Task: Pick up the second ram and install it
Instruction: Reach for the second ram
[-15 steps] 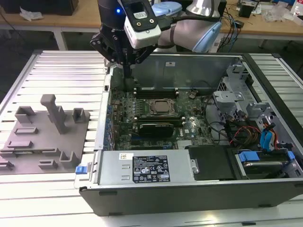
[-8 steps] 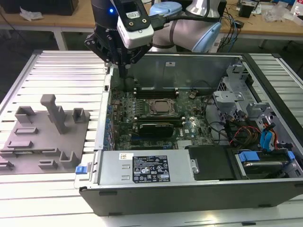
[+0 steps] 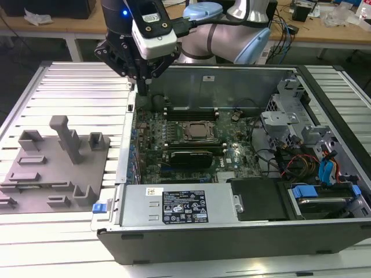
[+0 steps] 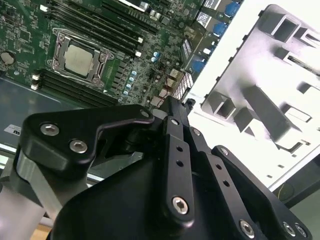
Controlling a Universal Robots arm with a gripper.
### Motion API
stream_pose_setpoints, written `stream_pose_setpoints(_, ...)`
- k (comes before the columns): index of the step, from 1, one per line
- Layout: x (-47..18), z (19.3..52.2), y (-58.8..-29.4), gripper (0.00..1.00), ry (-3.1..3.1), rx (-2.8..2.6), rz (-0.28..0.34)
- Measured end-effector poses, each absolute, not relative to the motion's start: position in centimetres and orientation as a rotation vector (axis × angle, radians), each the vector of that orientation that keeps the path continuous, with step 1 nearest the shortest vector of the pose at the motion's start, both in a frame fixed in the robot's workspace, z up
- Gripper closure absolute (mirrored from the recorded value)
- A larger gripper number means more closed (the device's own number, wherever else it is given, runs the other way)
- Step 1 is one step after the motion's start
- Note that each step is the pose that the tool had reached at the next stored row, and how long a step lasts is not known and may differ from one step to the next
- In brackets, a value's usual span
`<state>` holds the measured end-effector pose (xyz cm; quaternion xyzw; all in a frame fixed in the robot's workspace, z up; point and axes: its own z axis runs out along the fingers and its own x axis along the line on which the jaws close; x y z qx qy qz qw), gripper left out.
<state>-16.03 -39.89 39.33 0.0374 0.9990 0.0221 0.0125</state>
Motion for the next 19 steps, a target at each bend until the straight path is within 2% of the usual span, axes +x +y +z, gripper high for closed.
stream_pose_setpoints(19,-19.0,39.3,-39.9,0.89,3.114,0.116,0.069)
